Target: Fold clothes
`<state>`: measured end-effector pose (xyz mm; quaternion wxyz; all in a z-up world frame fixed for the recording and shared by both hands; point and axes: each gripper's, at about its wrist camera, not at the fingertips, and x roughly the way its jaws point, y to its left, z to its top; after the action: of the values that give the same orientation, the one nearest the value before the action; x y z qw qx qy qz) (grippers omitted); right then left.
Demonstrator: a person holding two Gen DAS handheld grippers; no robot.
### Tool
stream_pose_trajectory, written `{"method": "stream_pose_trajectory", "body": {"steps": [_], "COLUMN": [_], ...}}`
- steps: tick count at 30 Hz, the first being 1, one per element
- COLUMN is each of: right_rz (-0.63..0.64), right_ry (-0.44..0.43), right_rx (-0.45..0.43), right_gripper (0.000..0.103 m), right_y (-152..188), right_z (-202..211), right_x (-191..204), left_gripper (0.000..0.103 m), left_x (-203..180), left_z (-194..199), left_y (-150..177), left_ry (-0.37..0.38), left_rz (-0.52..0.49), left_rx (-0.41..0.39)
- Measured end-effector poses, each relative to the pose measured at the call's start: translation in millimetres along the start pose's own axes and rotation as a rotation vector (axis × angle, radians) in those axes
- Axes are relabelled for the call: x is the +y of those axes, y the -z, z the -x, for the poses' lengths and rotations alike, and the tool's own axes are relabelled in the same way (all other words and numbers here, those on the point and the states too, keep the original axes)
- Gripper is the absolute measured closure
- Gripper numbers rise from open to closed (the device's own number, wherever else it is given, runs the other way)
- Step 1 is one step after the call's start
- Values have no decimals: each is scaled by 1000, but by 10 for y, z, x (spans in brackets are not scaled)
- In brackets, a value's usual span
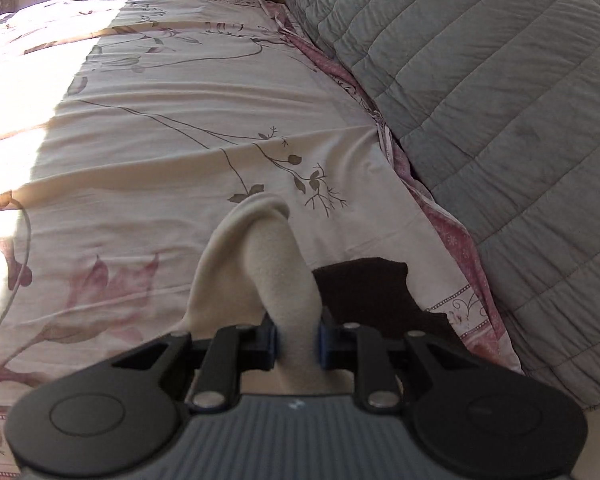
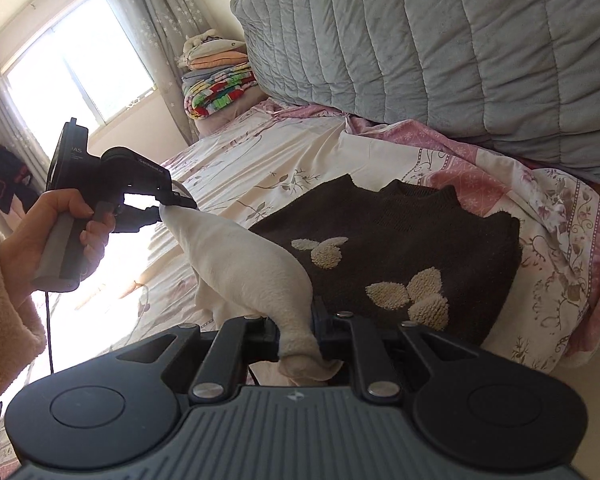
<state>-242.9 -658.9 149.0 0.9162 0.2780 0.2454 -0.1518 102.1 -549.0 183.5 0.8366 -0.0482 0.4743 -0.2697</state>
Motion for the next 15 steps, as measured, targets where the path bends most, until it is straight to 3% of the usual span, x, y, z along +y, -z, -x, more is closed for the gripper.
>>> {"method": "stream_pose_trajectory", "body": {"steps": [9, 15], "right_rz": [-13, -32], "right_ry": [36, 88], "right_rx": [-86, -132], "right_gripper": [88, 88], "right_y": [-326, -490], "right_z": [138, 103], "right_x": [-240, -488], "left_gripper": [84, 84], "left_x": [-588, -953], "left_z": [124, -105], "left_y": [-152, -197], "left_ry": [11, 32], "left_rz": [-36, -85], "left_rx": [-69, -83]}}
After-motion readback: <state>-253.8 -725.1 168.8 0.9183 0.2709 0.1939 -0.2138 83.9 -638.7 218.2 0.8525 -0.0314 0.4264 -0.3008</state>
